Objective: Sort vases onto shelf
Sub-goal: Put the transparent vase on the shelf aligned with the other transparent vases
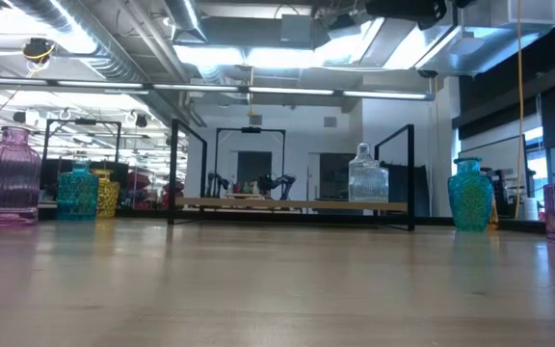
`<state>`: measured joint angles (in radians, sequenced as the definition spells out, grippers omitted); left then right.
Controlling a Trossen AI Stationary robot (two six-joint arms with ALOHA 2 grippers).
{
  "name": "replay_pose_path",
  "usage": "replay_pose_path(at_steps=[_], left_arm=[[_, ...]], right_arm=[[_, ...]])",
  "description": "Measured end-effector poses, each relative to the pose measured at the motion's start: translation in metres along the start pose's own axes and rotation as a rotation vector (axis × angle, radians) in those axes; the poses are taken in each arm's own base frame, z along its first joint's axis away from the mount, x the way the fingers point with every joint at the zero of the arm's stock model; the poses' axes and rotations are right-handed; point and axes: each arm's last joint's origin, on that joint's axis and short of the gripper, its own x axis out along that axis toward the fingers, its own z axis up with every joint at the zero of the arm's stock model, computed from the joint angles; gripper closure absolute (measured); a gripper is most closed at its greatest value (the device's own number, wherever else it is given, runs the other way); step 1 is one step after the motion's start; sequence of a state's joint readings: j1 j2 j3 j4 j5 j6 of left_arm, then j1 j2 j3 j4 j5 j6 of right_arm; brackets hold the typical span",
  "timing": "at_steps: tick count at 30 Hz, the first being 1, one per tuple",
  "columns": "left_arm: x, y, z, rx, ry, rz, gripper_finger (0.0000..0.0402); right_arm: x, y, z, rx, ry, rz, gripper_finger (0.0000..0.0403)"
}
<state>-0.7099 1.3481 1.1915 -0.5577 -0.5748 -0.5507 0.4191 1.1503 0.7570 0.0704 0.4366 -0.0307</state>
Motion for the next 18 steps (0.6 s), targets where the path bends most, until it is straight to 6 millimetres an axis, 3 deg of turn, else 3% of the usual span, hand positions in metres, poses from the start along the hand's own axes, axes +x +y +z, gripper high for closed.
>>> replay_pose_path(at_steps=[6, 13, 18], left_arm=[[0.024, 0.007, 0.011, -0.016, 0.085, -0.059, 0.0185], [0.023, -0.011, 0.043, -0.025, 0.25, 0.023, 0.0207], [0.017, -0.022, 0.031, -0.222, 0.547, 0.142, 0.0218]], right_arm=[[0.0, 0.0, 0.0, -0.003, 0.0, -0.001, 0.0166], [0.0, 0.0, 0.0, -0.003, 0.0, -0.001, 0.0166], [0.0, 0.0, 0.0, -0.002, 0.002, -0.001, 0.0166]])
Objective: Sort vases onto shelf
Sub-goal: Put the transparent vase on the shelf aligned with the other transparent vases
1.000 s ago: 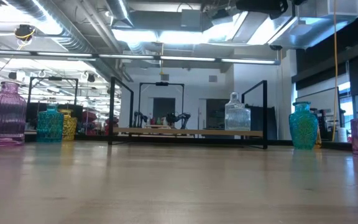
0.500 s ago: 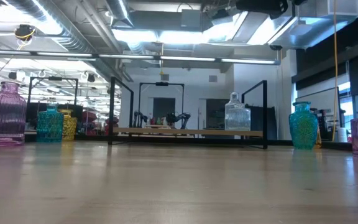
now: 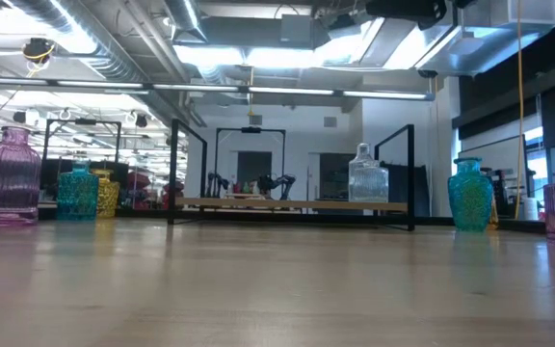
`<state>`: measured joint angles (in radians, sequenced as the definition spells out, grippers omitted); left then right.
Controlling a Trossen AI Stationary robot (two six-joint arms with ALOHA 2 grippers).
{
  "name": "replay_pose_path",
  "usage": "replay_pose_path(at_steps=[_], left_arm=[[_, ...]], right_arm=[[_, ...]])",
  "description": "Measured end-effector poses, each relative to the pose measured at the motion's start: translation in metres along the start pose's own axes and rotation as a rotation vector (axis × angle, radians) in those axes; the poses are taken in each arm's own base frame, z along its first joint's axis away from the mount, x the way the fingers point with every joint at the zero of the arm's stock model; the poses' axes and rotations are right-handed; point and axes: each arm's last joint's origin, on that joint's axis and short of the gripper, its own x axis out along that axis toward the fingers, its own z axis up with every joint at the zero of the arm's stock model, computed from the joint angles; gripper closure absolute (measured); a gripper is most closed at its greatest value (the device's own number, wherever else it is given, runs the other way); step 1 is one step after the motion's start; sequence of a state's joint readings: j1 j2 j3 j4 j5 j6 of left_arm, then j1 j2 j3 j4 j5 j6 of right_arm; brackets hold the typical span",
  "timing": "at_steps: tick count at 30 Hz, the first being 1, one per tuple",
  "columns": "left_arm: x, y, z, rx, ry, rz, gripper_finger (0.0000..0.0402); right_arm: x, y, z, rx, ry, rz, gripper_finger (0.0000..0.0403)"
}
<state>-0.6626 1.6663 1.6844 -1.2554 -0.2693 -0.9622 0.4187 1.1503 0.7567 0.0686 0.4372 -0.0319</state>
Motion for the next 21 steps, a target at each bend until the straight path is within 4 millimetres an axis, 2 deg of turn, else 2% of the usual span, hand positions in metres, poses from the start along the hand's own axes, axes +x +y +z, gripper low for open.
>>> replay_pose_path(at_steps=[3, 6, 10, 16, 21], left_arm=[[0.0, -0.011, -0.03, -0.125, 0.182, 0.017, 0.0221], [-0.004, -0.023, -0.063, -0.183, 0.265, 0.031, 0.0221], [-0.012, -0.035, -0.104, -0.245, 0.279, 0.053, 0.0222], [-0.017, -0.036, -0.16, -0.388, 0.239, 0.145, 0.0222], [-0.012, -0.034, -0.185, -0.497, 0.237, 0.173, 0.0222]], right_arm=[[0.0, 0.0, -0.001, 0.001, 0.012, 0.001, 0.0166], [0.0, 0.0, -0.002, 0.014, 0.024, 0.001, 0.0166], [0.0, 0.0, -0.003, 0.02, 0.025, 0.001, 0.0166], [0.0, 0.0, -0.004, 0.043, 0.034, 0.002, 0.0166], [0.0, 0.0, -0.004, 0.043, 0.041, 0.001, 0.0166]])
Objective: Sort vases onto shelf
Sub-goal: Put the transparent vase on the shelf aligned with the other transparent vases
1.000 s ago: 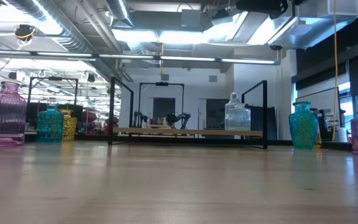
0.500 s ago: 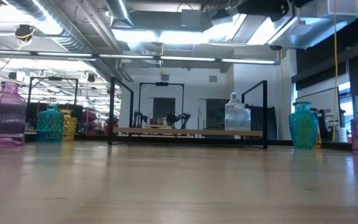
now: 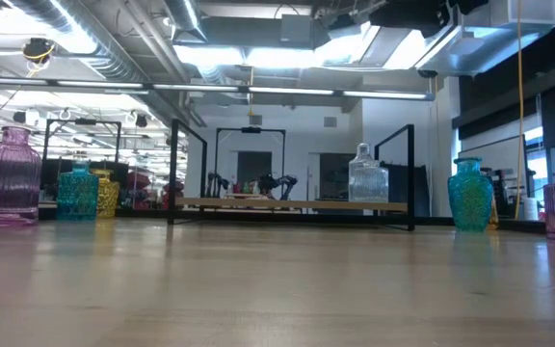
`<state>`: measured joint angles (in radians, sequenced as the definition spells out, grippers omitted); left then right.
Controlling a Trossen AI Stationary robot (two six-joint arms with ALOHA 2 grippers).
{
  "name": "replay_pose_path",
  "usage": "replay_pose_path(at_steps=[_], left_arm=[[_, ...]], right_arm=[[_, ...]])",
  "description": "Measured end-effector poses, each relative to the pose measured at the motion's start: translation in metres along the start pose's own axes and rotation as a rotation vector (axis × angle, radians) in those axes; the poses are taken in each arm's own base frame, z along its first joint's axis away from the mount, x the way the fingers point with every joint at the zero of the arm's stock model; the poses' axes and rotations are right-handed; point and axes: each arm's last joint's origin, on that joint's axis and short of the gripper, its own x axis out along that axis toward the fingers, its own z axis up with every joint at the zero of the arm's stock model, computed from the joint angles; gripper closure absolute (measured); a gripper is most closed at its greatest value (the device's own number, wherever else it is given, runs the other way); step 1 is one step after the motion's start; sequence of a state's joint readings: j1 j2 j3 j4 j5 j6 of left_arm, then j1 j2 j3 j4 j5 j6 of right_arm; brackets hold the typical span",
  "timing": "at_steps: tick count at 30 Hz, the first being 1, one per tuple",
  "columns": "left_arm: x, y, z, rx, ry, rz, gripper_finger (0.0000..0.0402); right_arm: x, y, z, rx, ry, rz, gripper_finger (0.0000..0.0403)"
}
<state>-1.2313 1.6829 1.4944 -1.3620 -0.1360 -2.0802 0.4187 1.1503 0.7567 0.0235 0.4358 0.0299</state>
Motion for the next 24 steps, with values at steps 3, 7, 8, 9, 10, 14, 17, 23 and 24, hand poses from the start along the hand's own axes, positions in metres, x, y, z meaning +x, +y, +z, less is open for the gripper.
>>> replay_pose_path(at_steps=[3, 7, 8, 9, 10, 14, 17, 23, 24], left_arm=[[0.005, 0.0, 0.001, -0.018, 0.006, -0.012, 0.0222], [0.016, -0.005, 0.006, -0.034, 0.075, 0.004, 0.0222], [0.019, -0.006, 0.008, -0.028, 0.09, 0.012, 0.0222], [0.022, -0.007, 0.01, -0.015, 0.099, 0.011, 0.0222], [0.025, -0.009, 0.011, -0.002, 0.106, -0.001, 0.0222], [0.034, -0.015, 0.019, 0.04, 0.125, -0.025, 0.0222], [0.043, -0.013, 0.024, 0.047, 0.159, 0.016, 0.0222], [0.051, -0.01, 0.025, 0.049, 0.208, 0.039, 0.0222], [0.051, -0.01, 0.025, 0.05, 0.207, 0.036, 0.0222]], right_arm=[[0.0, 0.0, 0.0, 0.016, 0.002, 0.0, 0.0166], [0.0, 0.0, -0.001, 0.019, 0.007, -0.001, 0.0166], [0.0, 0.0, -0.001, 0.019, 0.007, -0.001, 0.0166], [0.0, 0.0, -0.001, 0.019, 0.008, -0.001, 0.0166], [0.0, 0.0, -0.001, 0.017, 0.012, -0.001, 0.0166], [0.0, 0.0, -0.003, 0.018, 0.025, -0.002, 0.0166], [0.0, 0.0, -0.003, 0.018, 0.025, -0.002, 0.0166], [0.0, 0.0, -0.003, 0.018, 0.024, -0.003, 0.0166], [0.0, 0.0, -0.003, 0.018, 0.024, -0.003, 0.0166]])
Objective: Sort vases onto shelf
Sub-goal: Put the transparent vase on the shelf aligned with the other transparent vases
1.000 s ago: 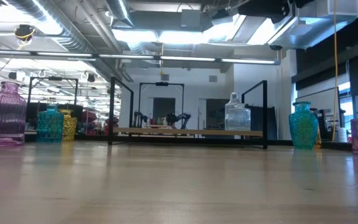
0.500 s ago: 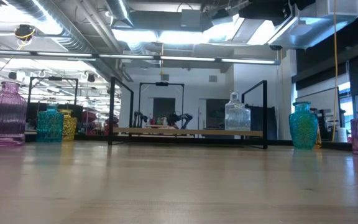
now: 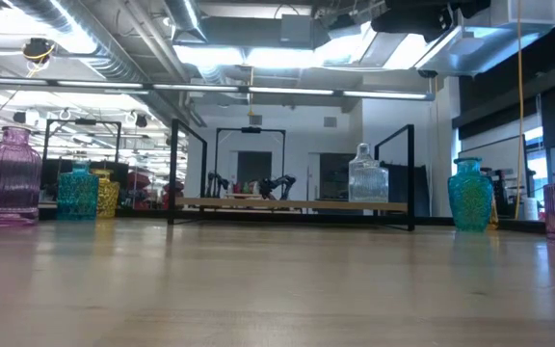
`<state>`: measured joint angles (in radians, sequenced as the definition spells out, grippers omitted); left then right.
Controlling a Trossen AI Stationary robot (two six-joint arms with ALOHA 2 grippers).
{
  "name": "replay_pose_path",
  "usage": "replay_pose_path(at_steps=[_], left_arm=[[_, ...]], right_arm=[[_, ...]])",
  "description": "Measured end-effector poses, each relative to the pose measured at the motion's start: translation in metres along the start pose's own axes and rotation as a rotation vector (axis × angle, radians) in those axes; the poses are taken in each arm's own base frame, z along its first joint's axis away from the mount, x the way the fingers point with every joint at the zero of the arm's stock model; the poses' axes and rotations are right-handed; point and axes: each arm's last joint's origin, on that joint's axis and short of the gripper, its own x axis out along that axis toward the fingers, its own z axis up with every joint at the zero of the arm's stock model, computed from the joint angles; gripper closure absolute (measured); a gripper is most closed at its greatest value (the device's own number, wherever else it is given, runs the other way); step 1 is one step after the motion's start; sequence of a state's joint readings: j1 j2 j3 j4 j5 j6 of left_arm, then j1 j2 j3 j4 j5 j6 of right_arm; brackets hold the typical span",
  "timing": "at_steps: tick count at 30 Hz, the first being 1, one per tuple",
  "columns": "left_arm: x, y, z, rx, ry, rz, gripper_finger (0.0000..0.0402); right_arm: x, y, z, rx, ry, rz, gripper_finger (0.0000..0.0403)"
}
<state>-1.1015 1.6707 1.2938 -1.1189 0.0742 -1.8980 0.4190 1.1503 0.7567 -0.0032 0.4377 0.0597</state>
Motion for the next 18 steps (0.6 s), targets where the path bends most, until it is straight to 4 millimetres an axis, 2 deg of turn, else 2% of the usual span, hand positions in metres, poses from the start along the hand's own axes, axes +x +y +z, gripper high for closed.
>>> replay_pose_path(at_steps=[7, 13, 18], left_arm=[[0.0, -0.001, -0.001, -0.001, 0.02, 0.005, 0.0222], [-0.014, -0.008, -0.003, 0.027, -0.036, -0.053, 0.0221], [-0.014, -0.007, -0.005, 0.022, -0.035, -0.047, 0.0221]], right_arm=[[0.0, 0.0, 0.0, 0.0, 0.0, 0.0, 0.0166], [0.0, 0.0, 0.0, 0.0, -0.001, 0.0, 0.0166], [0.0, 0.0, 0.0, 0.0, -0.001, 0.0, 0.0166]])
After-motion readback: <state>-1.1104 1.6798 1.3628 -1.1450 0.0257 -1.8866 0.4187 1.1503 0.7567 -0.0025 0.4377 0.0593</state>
